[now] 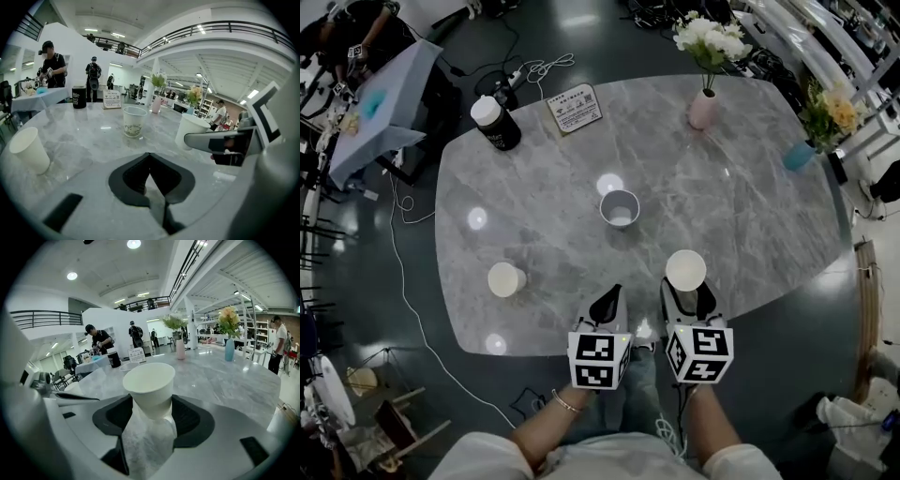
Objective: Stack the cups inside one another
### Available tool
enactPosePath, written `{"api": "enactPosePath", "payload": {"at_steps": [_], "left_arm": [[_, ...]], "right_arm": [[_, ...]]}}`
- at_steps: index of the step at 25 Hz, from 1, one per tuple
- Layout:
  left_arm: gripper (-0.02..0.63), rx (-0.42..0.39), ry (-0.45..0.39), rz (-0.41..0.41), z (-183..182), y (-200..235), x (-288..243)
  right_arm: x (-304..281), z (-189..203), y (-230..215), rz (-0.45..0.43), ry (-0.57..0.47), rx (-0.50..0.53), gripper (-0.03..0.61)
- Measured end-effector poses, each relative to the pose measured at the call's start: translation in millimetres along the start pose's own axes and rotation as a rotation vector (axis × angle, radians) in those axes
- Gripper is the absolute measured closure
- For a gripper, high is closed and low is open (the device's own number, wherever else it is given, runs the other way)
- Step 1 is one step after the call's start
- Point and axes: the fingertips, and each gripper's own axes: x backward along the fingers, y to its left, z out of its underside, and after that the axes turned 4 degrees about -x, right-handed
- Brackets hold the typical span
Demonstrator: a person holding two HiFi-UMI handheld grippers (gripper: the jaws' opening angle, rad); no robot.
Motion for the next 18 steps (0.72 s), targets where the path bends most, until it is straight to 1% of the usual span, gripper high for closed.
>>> {"api": "enactPosePath", "payload": {"at_steps": [7,18], "left_arm": [[0.618,0.038,-0.035,-0.033,-20.4,22.8,5.4],[0.618,0.049,-0.093,-0.102,-57.9,61.6,19.1]], "right_arm": [[-12.8,-30.2,18.9,-0.027,-0.023,0.037,0.344],[-31.3,-73.5,52.3,-0.080,-0.066,0.063,0.344]]}}
